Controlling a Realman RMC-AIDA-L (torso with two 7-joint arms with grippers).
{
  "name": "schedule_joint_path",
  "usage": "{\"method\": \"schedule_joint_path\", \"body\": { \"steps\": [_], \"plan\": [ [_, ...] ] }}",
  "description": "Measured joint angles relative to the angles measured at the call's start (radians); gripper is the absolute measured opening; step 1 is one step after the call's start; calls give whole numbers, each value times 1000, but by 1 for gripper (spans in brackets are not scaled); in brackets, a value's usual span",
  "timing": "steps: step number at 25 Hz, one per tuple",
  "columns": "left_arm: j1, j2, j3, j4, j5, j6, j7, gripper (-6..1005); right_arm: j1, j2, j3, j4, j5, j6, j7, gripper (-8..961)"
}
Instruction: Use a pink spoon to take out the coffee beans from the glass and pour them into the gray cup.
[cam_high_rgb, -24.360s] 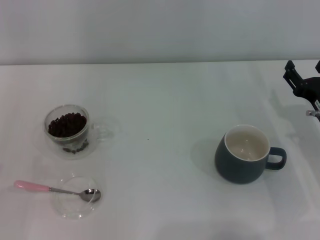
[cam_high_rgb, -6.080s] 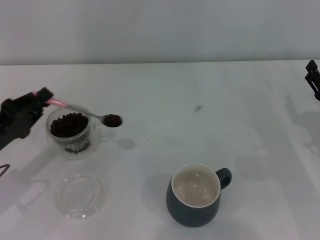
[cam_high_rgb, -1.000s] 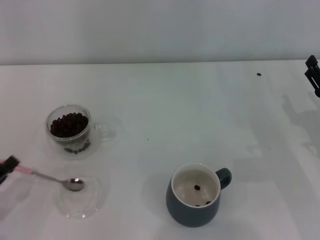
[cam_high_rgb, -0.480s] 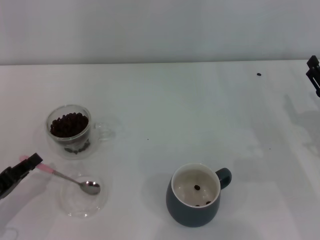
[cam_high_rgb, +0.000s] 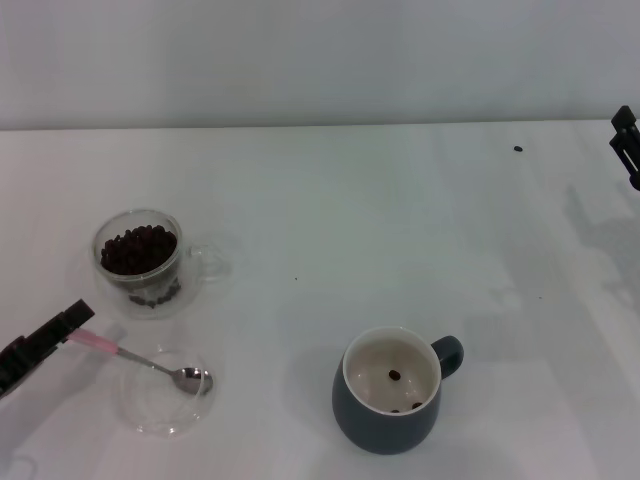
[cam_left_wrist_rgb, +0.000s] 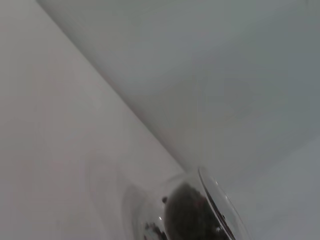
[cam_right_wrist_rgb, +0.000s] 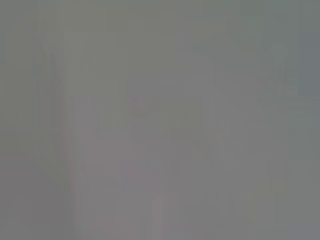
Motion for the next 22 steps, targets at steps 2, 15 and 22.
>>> {"method": "schedule_joint_path", "body": {
  "steps": [2, 15, 22],
  "plan": [
    [11, 0, -2, 1, -22, 0, 13, 410, 0, 0, 0, -1, 0, 0, 0, 786],
    [89, 12, -108, 15, -107, -46, 59, 844, 3, 0, 0, -4, -1, -10, 26, 786],
    [116, -14, -325, 57, -109, -54, 433, 845, 1, 0, 0, -10, -1, -1, 24, 786]
  ]
}}
